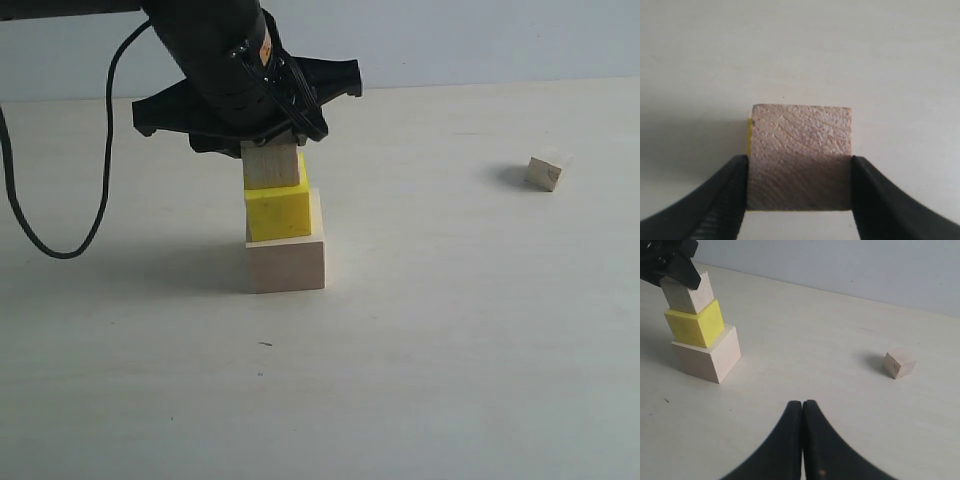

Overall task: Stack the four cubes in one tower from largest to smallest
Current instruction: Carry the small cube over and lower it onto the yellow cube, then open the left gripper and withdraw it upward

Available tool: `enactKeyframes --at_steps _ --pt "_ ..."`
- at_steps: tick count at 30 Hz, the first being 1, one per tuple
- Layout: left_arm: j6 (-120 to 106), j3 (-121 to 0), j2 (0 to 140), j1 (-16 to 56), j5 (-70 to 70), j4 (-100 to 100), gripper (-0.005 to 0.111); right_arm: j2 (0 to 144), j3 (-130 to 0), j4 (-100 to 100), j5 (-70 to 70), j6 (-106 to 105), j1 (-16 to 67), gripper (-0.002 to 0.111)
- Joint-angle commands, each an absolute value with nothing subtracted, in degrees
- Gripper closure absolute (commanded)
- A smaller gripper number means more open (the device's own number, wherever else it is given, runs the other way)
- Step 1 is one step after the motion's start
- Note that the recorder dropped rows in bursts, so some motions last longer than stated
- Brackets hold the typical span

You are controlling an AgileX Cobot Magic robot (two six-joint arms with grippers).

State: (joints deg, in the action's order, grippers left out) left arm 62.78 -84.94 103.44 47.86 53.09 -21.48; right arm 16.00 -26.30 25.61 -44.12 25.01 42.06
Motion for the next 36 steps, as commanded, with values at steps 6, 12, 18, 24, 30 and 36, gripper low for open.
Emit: enactKeyframes --at_steps 6,12,18,24,30,36 --pt "61.23 -84.82 103.74 48.03 55.30 -18.87 0.083 15.75 -26.03 25.48 -43.71 25.20 41.92 0.108" --pt "61.23 -84.82 103.74 48.03 55.30 -18.87 0.033 15.75 -26.03 25.48 -43.81 25.17 41.92 0.108" --pt "61.23 -84.82 103.74 48.03 55.19 -18.87 0.025 15.75 -26.03 25.48 -43.79 25.28 41.92 0.108" --pt "61.23 -84.82 102.85 48.03 55.19 -19.21 0.025 14.91 -26.03 25.48 -44.08 25.25 41.92 0.108" --pt "61.23 -84.95 100.22 48.03 55.19 -21.22 0.025 10.27 -25.86 25.84 -44.08 25.25 41.92 0.108" --pt "59.95 -86.28 97.41 48.03 54.95 -22.17 0.025 9.14 -25.48 25.95 -43.11 25.25 41.92 0.108"
